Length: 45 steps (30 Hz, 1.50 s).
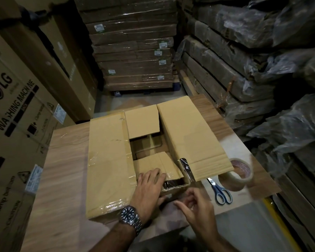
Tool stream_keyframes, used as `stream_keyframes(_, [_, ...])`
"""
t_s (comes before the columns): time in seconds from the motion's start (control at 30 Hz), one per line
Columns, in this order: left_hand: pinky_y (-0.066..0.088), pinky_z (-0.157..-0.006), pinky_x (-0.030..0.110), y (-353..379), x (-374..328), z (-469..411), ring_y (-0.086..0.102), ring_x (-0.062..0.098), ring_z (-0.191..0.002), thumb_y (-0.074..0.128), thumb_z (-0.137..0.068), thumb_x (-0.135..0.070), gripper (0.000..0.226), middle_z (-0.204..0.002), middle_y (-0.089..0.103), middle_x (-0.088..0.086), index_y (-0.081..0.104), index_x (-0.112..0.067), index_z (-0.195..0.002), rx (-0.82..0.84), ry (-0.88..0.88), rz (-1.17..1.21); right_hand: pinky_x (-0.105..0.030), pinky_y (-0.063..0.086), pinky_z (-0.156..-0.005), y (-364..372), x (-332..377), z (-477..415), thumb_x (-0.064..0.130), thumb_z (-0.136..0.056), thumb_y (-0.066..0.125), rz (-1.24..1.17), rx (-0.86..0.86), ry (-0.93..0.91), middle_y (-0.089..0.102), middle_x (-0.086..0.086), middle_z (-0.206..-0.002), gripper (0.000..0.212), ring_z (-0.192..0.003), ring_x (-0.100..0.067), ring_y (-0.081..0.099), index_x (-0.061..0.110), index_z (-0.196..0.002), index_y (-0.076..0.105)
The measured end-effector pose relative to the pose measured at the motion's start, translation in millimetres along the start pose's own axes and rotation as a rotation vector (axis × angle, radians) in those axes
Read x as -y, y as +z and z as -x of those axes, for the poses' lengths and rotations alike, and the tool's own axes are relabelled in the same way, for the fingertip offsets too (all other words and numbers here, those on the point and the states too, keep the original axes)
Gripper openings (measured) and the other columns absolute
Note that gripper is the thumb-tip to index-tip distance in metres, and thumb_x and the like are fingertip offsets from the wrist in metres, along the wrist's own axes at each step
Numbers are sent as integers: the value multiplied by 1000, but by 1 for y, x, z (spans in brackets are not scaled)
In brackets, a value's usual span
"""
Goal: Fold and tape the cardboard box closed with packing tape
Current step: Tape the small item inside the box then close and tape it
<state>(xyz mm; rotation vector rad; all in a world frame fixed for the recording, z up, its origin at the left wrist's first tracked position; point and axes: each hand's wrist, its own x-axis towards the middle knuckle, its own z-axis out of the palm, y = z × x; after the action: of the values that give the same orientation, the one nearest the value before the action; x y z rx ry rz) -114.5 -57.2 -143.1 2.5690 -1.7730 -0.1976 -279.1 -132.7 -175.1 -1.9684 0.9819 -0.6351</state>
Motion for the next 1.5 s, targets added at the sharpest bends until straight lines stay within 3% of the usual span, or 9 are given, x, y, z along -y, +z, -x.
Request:
stream_keyframes(0.17, [12, -119, 39, -2, -1, 0, 23, 18, -139, 51, -89, -57, 70, -150, 23, -1, 24, -28, -146, 16, -17, 35, -17, 29, -80, -8, 11, -32, 55, -75, 62, 354, -94, -413, 62, 11, -93, 42, -92, -6, 47, 26, -104, 55])
stream_keyframes(0.27, [10, -119, 37, -3, -1, 0, 22, 18, -139, 46, -88, -61, 72, -151, 22, -1, 22, -27, -148, 16, -28, 36, -35, 40, -81, -9, 13, -50, 57, -68, 66, 593, -27, -503, 55, 4, -116, 53, -112, -17, 44, 31, -111, 54])
stream_keyframes(0.5, [23, -117, 43, 1, 1, 1, 31, 23, -137, 57, -84, -55, 73, -147, 33, 3, 30, -24, -144, -43, -3, 71, -51, 49, -76, -2, 13, -59, 54, -45, 87, 834, 160, -514, 44, -8, -137, 80, -130, -31, 36, 36, -118, 59])
stream_keyframes(0.67, [51, -95, 41, 4, 2, 1, 51, 19, -112, 35, -74, -68, 68, -120, 57, 1, 49, -21, -121, -153, 8, 84, -50, 38, -84, 2, 12, -61, 55, -45, 86, 875, 209, -467, 47, -11, -139, 81, -133, -33, 34, 35, -118, 58])
stream_keyframes(0.87, [45, -102, 45, 6, 3, 1, 47, 21, -119, 43, -74, -63, 68, -128, 50, 4, 48, -19, -126, -129, 27, 32, -50, 44, -81, -1, 13, -64, 60, -44, 84, 879, 207, -394, 42, -15, -145, 80, -136, -36, 32, 28, -113, 61])
stream_keyframes(1.1, [35, -111, 49, 12, 7, 1, 45, 27, -130, 59, -77, -56, 71, -138, 47, 8, 46, -18, -136, -34, 24, -17, -53, 44, -82, 1, 14, -62, 75, -43, 74, 893, 250, -392, 36, -17, -150, 85, -139, -38, 26, 28, -114, 63])
stream_keyframes(1.27, [47, -99, 48, 15, 8, 1, 56, 25, -117, 76, -65, -55, 76, -125, 57, 6, 55, -16, -126, -84, 61, -37, -53, 48, -79, 3, 16, -60, 78, -46, 70, 908, 245, -394, 37, -19, -149, 85, -138, -38, 27, 30, -116, 61])
stream_keyframes(1.4, [52, -91, 46, 16, 7, 1, 62, 23, -107, 86, -49, -54, 84, -117, 62, 5, 61, -16, -120, -159, 84, -63, -53, 48, -81, 7, 17, -55, 77, -70, 37, 893, 218, -412, 33, -16, -152, 70, -139, -36, 27, 34, -122, 58])
stream_keyframes(1.5, [53, -90, 46, 17, 8, 0, 65, 24, -105, 88, -44, -54, 89, -115, 65, 7, 65, -10, -117, -181, 78, -106, -54, 47, -81, 5, 18, -57, 78, -71, 32, 887, 204, -365, 39, -18, -149, 72, -138, -37, 26, 32, -116, 63])
